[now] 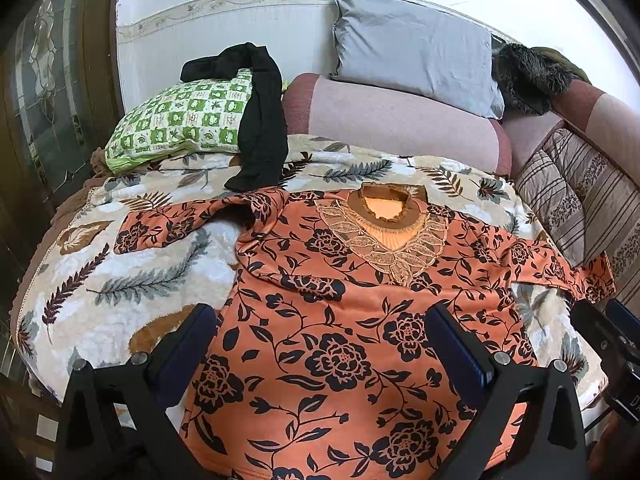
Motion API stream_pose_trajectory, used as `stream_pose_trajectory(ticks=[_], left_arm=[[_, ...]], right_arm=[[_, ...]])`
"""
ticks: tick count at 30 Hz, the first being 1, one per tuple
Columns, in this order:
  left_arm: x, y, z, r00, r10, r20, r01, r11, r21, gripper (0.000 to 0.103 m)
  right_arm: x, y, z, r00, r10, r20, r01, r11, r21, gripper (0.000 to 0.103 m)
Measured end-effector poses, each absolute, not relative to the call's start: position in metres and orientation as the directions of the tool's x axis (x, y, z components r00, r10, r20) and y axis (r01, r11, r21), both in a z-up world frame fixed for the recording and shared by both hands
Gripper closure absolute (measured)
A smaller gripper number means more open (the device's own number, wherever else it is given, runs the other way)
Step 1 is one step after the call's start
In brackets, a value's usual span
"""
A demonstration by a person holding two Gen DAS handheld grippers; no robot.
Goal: Fold small clothes
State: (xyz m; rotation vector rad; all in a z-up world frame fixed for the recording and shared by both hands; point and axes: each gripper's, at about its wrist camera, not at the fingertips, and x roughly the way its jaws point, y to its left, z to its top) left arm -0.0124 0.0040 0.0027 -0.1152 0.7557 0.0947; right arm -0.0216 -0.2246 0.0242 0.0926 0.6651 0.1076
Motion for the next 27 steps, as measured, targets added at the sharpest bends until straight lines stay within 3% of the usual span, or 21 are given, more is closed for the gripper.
stream_pose_trajectory(ticks=[5, 10, 14, 18, 22, 27], left_arm=[[0.0, 0.013, -0.026, 0.66, 0.013, -0.751, -0.134, 0.986, -0.101, 0.0], [0.012, 0.018, -0.065, 0.577, 0.052, -0.815, -0.159, 0.986, -0.049, 0.0], [0.02, 0.02, -0.085, 0.536, 0.072, -0.841, -0.158, 0.987, -0.016, 0.0], [0.029, 0.018, -0.097, 0.505, 0.076, -0.86, -0.151, 0.988, -0.002, 0.0], [0.039, 0.015, -0.104, 0.49, 0.074, -0.869, -0.134, 0.991, 0.009, 0.0], [0.044, 0.023, -0.11, 0.492, 0.073, -0.868, -0.121, 0.992, 0.015, 0.0]], right_arm=[[-0.009, -0.248, 0.0, 0.717, 0.231, -0.657, -0.091, 0.966, 0.241, 0.0], [0.02, -0.349, -0.056, 0.642, 0.328, -0.693, 0.073, 0.874, 0.481, 0.0], [0.04, -0.475, -0.1, 0.725, 0.336, -0.601, 0.314, 0.615, 0.723, 0.0], [0.056, -0.578, -0.162, 0.815, 0.261, -0.518, 0.445, 0.291, 0.847, 0.002], [0.097, -0.629, -0.205, 0.849, 0.227, -0.477, 0.47, 0.088, 0.878, 0.024], [0.115, -0.646, -0.193, 0.842, 0.127, -0.525, 0.521, 0.066, 0.851, 0.032]])
